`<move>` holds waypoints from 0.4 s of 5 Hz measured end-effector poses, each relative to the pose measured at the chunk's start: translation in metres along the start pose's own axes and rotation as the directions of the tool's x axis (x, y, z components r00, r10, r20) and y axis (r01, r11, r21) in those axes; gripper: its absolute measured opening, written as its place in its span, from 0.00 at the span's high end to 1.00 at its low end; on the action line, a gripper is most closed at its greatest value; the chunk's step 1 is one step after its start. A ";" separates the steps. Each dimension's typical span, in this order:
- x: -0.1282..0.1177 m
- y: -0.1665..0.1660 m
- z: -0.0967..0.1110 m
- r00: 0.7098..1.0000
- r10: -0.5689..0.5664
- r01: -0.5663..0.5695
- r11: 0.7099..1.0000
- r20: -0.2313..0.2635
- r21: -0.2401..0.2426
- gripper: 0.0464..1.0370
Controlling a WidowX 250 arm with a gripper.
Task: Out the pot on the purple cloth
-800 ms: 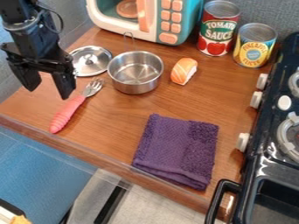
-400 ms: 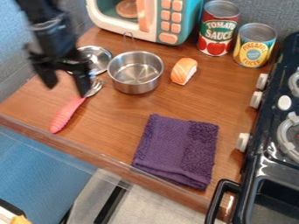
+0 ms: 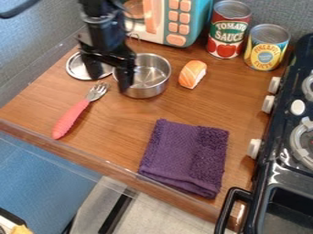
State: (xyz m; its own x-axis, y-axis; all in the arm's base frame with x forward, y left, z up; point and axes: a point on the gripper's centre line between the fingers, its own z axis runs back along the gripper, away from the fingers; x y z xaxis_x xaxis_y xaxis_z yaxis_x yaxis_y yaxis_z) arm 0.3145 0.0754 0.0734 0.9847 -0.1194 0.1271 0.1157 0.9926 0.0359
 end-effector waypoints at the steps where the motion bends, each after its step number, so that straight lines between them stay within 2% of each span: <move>1: 0.021 -0.012 -0.012 0.995 -0.098 0.098 0.995 -0.004 0.000 0.04; 2: 0.031 -0.021 -0.026 0.990 -0.138 0.138 0.990 -0.023 -0.019 0.04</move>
State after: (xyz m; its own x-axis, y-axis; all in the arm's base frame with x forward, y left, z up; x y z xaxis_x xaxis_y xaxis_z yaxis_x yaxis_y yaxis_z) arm 0.3462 0.0513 0.0511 0.9620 -0.2548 0.0985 0.2526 0.9670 0.0345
